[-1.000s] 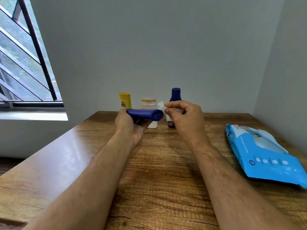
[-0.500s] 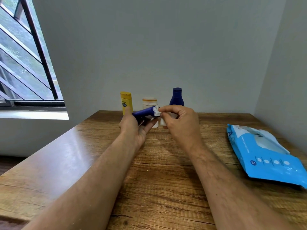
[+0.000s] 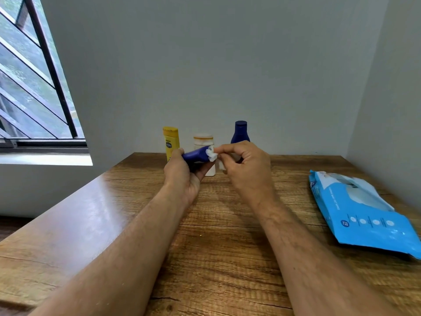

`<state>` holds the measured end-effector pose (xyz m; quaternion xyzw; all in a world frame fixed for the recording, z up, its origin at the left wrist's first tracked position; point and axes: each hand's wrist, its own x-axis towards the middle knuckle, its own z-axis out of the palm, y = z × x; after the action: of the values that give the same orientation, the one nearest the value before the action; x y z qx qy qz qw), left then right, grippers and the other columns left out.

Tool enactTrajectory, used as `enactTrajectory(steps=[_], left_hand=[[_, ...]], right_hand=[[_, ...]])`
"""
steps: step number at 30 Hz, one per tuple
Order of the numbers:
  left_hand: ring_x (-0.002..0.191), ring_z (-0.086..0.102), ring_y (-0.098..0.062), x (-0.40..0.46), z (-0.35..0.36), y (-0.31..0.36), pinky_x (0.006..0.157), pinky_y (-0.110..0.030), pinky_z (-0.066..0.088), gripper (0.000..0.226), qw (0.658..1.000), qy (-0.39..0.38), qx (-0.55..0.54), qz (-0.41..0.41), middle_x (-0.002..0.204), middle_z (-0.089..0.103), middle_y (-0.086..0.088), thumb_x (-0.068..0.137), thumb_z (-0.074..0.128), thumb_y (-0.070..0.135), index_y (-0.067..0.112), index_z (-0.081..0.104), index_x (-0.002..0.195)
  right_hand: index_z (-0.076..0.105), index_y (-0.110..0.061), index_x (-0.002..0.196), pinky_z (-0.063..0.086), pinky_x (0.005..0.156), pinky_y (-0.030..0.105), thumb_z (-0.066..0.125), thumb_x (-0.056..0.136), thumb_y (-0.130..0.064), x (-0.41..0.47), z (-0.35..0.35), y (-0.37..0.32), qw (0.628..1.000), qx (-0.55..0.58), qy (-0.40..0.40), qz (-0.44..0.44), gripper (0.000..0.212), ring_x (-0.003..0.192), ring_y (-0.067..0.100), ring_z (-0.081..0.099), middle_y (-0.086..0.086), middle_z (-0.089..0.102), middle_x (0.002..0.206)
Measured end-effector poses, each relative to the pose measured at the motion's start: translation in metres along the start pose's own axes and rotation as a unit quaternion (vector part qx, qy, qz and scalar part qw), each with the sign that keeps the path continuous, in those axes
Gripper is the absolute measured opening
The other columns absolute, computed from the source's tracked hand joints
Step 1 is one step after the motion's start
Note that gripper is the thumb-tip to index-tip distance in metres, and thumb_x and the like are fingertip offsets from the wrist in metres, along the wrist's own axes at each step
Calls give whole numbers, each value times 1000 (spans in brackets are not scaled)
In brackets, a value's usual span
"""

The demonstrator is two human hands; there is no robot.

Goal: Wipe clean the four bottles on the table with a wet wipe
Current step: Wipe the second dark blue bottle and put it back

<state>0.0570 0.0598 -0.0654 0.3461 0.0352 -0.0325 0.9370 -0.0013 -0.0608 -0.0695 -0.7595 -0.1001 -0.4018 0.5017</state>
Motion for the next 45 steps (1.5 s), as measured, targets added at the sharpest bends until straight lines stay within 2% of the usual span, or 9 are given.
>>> enactTrajectory(steps=[5,10,17,27,31,35,37,41,45], left_hand=[[84,69,-31,4,-1,0,51,-35,59,35,999,25,-11,27,104,63,-24,104,48,21,2,43,132],[77,70,-28,7,-1,-2,51,-33,58,41,998,42,2,52,108,64,-23,103,50,21,5,40,139],[93,69,-35,4,4,-5,56,-40,60,41,998,20,5,59,124,58,-30,103,50,20,4,36,139],[82,70,-28,4,3,-3,53,-34,59,41,997,36,-7,72,111,63,-24,103,51,23,4,39,137],[101,68,-36,4,3,-5,60,-43,61,41,997,23,6,67,128,57,-30,103,50,21,6,34,138],[101,69,-33,0,5,-1,65,-44,62,57,989,-12,84,123,121,61,-19,104,49,19,21,19,153],[98,72,-29,-6,5,2,77,-42,62,66,967,-60,162,186,115,63,-10,104,49,18,28,11,157],[100,67,-17,-9,3,2,94,-41,55,42,873,-102,378,293,117,61,5,102,53,14,22,37,140],[106,60,-14,-10,-3,-4,93,-30,50,48,775,-179,508,332,116,60,6,97,55,4,30,40,133]], right_hand=[[77,-19,94,44,70,2,75,85,-9,-3,1,-8,999,-13,-42,-26,14,87,-11,59,-10,66,91],[78,-22,95,47,70,7,73,86,-12,-4,2,-9,996,-41,-43,-62,15,84,0,60,-13,63,90],[76,-24,94,57,75,15,73,86,-9,2,-3,-1,999,14,26,31,17,87,-12,60,-15,65,93],[78,-21,95,46,72,7,74,85,-9,-2,2,-8,996,-27,-24,-77,15,85,1,61,-9,66,91],[77,-26,92,57,76,17,72,87,-10,2,0,-4,999,27,5,22,17,86,-3,63,-13,69,91],[76,-23,94,61,78,31,72,88,-11,9,-7,0,989,68,59,114,14,82,-13,63,-22,65,86],[77,-22,95,62,78,34,72,87,-10,11,-8,0,985,93,83,122,15,87,-7,66,-24,65,85],[76,-27,91,62,77,39,72,87,-10,12,-10,1,985,101,92,104,18,91,8,69,-16,71,91],[76,-28,90,60,77,35,72,86,-11,12,-11,-4,990,87,99,58,18,90,9,68,-11,72,92]])
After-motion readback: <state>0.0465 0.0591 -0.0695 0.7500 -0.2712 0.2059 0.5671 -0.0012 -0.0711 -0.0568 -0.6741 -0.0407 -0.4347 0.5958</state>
